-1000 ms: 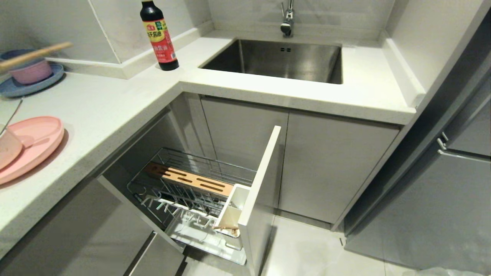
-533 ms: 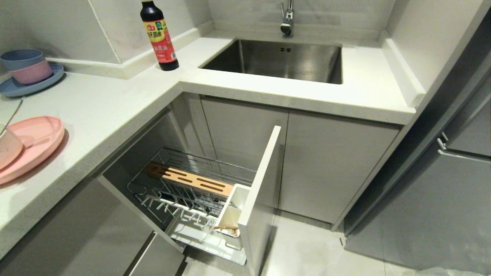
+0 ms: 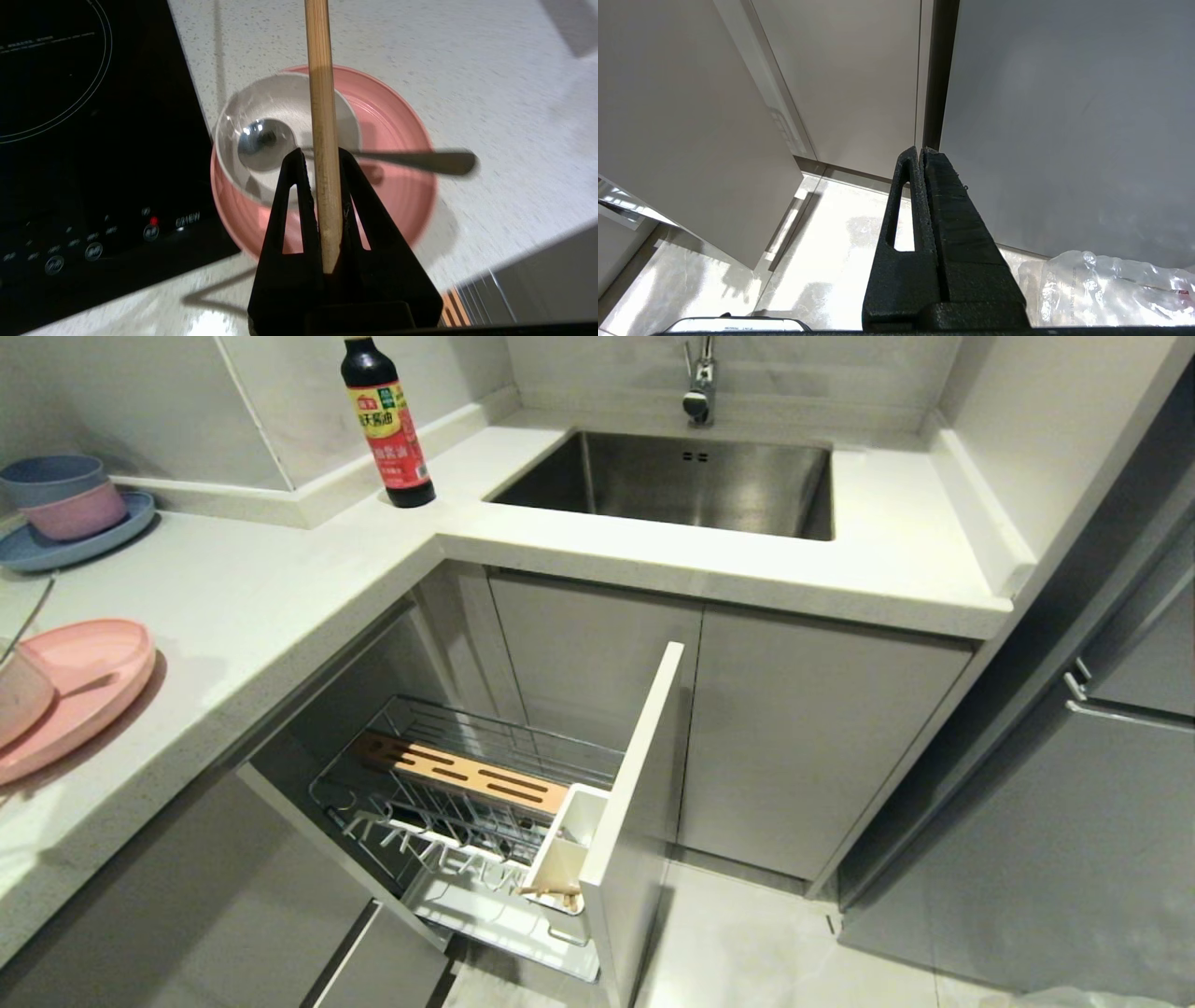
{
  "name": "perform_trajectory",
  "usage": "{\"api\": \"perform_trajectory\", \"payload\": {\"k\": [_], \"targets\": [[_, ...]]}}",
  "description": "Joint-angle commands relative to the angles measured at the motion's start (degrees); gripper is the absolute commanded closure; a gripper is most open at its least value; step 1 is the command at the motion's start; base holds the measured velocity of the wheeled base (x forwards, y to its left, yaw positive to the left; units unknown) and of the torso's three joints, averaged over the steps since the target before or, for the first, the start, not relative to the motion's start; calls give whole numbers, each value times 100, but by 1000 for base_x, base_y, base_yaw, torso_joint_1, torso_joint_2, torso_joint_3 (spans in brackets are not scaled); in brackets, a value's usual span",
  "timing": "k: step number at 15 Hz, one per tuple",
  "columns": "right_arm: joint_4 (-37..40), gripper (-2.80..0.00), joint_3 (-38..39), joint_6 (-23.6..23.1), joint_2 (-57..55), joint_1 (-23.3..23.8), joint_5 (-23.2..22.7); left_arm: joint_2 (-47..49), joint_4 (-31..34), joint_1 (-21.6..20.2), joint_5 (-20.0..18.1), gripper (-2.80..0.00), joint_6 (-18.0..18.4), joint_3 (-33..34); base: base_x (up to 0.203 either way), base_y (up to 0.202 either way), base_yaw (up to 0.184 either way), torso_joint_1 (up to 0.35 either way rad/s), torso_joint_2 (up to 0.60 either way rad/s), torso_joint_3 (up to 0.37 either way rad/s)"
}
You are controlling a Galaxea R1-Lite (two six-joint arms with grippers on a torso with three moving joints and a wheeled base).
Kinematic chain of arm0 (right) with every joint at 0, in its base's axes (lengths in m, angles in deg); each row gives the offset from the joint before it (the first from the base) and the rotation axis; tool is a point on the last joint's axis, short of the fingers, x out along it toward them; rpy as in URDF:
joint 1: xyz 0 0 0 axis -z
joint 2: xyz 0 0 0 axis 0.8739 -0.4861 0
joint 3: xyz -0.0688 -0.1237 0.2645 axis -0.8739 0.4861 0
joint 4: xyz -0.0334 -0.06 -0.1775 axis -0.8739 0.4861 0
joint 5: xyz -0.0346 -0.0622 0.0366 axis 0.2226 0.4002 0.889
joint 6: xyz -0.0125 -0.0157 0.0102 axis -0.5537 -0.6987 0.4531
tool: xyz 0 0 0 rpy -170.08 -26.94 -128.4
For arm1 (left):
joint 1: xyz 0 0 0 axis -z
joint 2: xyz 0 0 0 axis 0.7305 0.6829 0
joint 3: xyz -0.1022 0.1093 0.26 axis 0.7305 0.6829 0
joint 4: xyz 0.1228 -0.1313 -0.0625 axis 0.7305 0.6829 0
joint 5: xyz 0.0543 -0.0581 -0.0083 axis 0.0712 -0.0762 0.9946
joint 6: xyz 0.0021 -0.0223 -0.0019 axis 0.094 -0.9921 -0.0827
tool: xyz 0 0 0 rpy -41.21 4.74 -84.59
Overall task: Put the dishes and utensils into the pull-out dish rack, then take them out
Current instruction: Take the chopsticks out of the cupboard
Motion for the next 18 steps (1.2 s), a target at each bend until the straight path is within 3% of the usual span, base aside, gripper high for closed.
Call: {"api": "perform_trajectory", "payload": {"k": [1, 4, 9, 18], "targets": [[-4, 0, -1, 1, -2, -2, -2, 537, -140, -171, -10, 0, -22, 53, 0, 0, 0, 0, 0, 0], [-1, 0, -1, 1, -2, -2, 0, 677, -244, -117, -58, 0, -36, 245, 0, 0, 0, 0, 0, 0], [-3, 0, 0, 1, 1, 1, 0, 408, -253, 460, -632, 0, -103, 502, 0, 0, 0, 0, 0, 0], [-4, 0, -1, 1, -1, -2, -3, 53, -574, 1432, -652, 0, -112, 752, 0, 0, 0, 0, 0, 0]]}}
